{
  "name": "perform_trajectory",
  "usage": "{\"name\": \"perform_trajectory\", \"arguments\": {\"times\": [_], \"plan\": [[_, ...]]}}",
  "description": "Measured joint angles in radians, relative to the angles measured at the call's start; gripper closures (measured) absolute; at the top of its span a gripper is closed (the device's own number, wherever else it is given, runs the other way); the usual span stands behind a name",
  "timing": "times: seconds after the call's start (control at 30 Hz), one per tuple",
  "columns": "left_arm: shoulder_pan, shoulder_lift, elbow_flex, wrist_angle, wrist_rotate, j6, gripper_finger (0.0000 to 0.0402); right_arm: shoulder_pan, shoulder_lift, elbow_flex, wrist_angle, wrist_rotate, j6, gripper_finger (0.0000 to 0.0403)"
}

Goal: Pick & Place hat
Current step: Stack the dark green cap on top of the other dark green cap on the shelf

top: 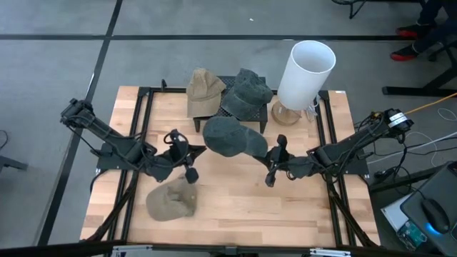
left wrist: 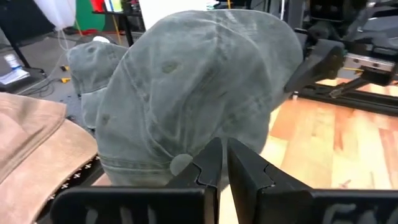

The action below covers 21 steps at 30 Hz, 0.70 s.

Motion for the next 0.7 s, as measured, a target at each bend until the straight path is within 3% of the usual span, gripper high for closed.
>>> {"name": "perform_trajectory", "arguments": {"times": [0.23,0.7], "plan": [[0.027,0.000,0.000,-0.023,0.009,-0.034,0.0339,0.000,0.000,0.000,0.021,0.000,-0.024,0.0387],[0.091,0.008,0.000,-0.068,0.065,-0.125,0.0194,0.000,0.000,0.000,0.020,-0.001,-0.021,0.0387]]}}
